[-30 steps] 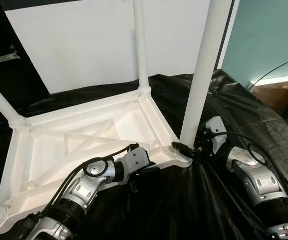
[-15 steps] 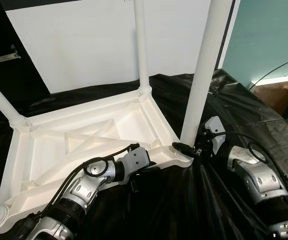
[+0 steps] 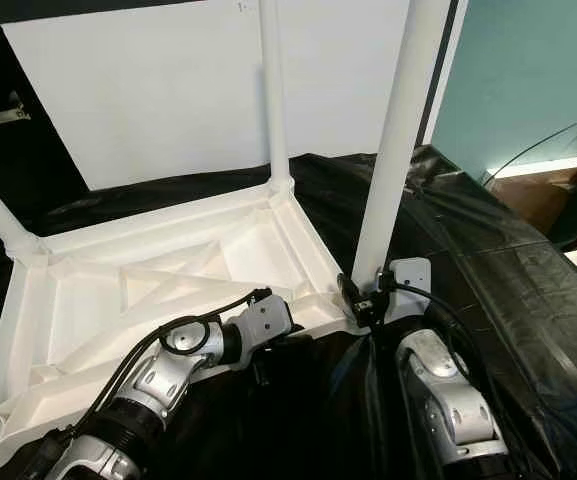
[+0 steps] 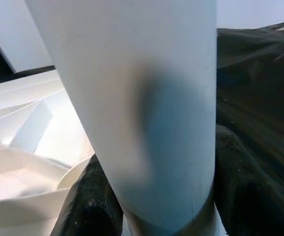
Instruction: Building children table
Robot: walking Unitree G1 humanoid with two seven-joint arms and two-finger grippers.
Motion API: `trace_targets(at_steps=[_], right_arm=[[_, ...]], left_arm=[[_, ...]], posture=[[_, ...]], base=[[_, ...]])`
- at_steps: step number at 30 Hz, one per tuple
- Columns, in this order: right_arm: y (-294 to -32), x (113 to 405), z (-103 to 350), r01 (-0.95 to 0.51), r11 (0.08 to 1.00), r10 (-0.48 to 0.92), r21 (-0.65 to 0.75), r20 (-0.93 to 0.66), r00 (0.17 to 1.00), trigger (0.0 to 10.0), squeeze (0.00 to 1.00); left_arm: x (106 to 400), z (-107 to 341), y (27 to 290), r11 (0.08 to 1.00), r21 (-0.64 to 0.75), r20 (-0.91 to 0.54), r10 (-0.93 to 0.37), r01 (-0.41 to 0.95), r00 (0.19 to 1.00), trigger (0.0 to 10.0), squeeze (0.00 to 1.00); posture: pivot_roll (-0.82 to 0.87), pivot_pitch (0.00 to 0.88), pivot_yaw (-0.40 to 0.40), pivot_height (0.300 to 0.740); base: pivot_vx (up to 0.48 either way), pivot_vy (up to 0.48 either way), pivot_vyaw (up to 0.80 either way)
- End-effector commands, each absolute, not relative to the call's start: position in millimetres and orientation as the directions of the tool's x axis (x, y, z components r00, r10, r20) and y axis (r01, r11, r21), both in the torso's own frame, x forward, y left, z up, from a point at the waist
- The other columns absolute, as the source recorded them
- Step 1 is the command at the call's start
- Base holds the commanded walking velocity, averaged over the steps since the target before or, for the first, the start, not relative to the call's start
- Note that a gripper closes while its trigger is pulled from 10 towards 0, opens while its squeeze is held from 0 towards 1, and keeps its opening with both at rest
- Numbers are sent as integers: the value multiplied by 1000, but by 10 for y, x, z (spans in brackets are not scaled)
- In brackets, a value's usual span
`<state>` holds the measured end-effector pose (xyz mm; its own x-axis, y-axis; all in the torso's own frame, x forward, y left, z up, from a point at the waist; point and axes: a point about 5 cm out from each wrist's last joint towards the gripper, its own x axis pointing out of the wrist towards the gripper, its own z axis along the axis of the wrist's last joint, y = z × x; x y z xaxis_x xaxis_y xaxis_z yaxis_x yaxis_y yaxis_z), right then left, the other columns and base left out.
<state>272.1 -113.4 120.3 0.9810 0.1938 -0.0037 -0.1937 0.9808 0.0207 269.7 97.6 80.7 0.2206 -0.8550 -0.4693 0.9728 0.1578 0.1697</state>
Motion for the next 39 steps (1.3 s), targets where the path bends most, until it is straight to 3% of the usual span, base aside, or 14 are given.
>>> trace_targets(at_steps=[1, 6, 7, 10, 11, 13, 16, 18, 22, 26, 39], right_arm=[[-1567, 2731, 1233, 100, 994, -101, 42, 23, 995, 0, 0], [-1585, 2736, 1231, 114, 993, -115, 29, 23, 993, 0, 0], [-1562, 2745, 1229, 93, 995, -93, 21, 17, 996, 9255, 0], [-1535, 2752, 1232, 58, 998, -58, 13, 18, 998, 10000, 0], [-1496, 2746, 1243, 16, 1000, -16, 5, 25, 1000, 10000, 1000], [-1378, 2713, 1214, -145, 989, 145, 18, 16, 989, 10000, 1000], [-1325, 2688, 1205, -231, 973, 230, 15, 16, 973, 10000, 1000], [-1301, 2661, 1210, -370, 929, 370, -20, 22, 929, 10000, 0], [-1365, 2670, 1236, -456, 887, 458, -70, 20, 889, 10000, 0], [-1585, 2706, 1245, -612, 775, 610, -154, -69, 789, 10000, 0], [-1831, 2944, 1365, -692, 683, 678, -233, -149, 720, 10000, 0]], left_arm=[[2251, 195, 1075, 52, -115, -640, -767, 992, -34, 10000, 0], [2254, 197, 1066, 50, -113, -640, -768, 992, -34, 10000, 0], [2252, 195, 1063, 50, -113, -639, -768, 992, -34, 10000, 0], [2249, 193, 1062, 50, -113, -639, -768, 992, -34, 10000, 0], [2247, 192, 1063, 52, -114, -639, -769, 992, -34, 10000, 0], [2249, 192, 1059, 53, -114, -638, -769, 992, -32, 10000, 0], [2254, 192, 1054, 53, -113, -638, -769, 992, -32, 10000, 0], [2271, 199, 1038, 52, -110, -637, -770, 993, -30, 10000, 0], [2279, 202, 1030, 49, -108, -636, -771, 993, -31, 10000, 0], [2296, 211, 1026, 41, -100, -636, -771, 994, -33, 10000, 0], [2317, 229, 1023, 36, -81, -628, -778, 996, -23, 10000, 0]], posture=[[-41, 19, 18, 740], [-42, 18, 17, 740], [-42, 17, 15, 740], [-42, 14, 13, 740], [-43, 12, 13, 740], [-46, 10, 13, 740], [-50, 7, 14, 740], [-52, 6, 14, 740], [-56, 3, 15, 740], [-58, 0, 16, 740], [-38, 0, 7, 740]], base=[[0, 0, 0], [0, 0, 0], [0, 0, 0], [0, 0, 0], [0, 0, 0], [0, 0, 0], [0, 0, 0], [0, 0, 0], [0, 0, 0], [0, 0, 0], [0, 0, 0]])
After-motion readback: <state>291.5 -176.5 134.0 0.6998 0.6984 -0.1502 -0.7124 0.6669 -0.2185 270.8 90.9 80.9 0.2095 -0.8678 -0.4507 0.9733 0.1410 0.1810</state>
